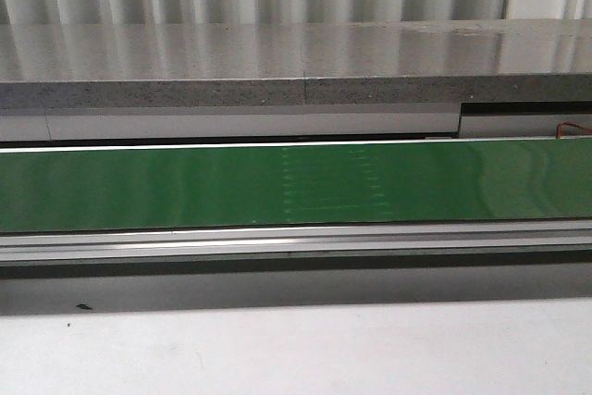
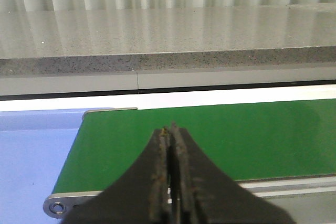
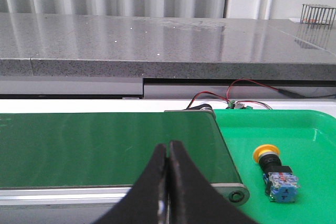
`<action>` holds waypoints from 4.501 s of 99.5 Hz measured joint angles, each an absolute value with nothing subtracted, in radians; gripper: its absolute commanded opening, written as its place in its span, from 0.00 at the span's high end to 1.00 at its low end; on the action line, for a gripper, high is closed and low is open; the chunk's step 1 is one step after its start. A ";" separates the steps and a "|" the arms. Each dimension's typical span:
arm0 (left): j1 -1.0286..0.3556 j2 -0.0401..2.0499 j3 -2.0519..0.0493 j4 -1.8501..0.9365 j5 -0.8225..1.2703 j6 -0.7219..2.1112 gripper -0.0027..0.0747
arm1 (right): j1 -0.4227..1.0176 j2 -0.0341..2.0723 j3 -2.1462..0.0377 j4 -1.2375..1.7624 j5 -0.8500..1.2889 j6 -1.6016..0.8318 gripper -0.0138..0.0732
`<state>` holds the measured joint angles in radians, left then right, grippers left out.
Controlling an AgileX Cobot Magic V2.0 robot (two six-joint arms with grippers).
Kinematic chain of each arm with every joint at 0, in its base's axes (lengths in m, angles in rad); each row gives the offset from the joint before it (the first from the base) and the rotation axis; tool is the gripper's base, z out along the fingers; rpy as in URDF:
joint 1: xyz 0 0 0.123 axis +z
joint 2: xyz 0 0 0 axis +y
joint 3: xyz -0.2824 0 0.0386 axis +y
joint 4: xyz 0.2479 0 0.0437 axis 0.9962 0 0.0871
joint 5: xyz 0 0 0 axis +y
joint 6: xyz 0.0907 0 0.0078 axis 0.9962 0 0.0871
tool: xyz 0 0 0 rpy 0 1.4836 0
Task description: Move button from right to left
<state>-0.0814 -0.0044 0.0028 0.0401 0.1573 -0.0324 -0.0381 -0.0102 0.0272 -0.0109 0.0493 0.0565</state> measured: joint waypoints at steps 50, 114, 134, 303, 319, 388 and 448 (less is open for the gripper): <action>-0.081 -0.004 0.003 0.040 0.157 -0.032 0.99 | -0.038 -0.010 0.027 -0.011 0.049 0.057 0.92; -0.081 -0.004 0.003 0.040 0.157 -0.032 0.99 | -0.038 -0.010 -0.096 -0.011 0.237 0.057 0.92; -0.081 -0.004 0.003 0.040 0.157 -0.032 0.99 | -0.038 0.032 -0.236 -0.011 0.417 0.057 0.92; -0.081 -0.004 0.003 0.040 0.157 -0.032 0.99 | -0.379 1.563 -1.137 -0.010 0.886 0.057 0.26; -0.081 -0.004 0.003 0.040 0.157 -0.032 0.99 | -0.403 1.679 -1.199 -0.022 0.886 0.051 0.26; -0.081 -0.004 0.003 0.040 0.157 -0.032 0.99 | -0.406 2.009 -1.394 -0.063 0.895 -0.035 0.51; -0.081 -0.004 0.003 0.040 0.157 -0.032 0.99 | -0.391 1.815 -1.446 -0.018 1.015 -0.035 0.64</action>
<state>-0.0814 -0.0044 0.0028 0.0401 0.1573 -0.0324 -0.3910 1.8148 -1.4460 -0.0180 1.0147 -0.0352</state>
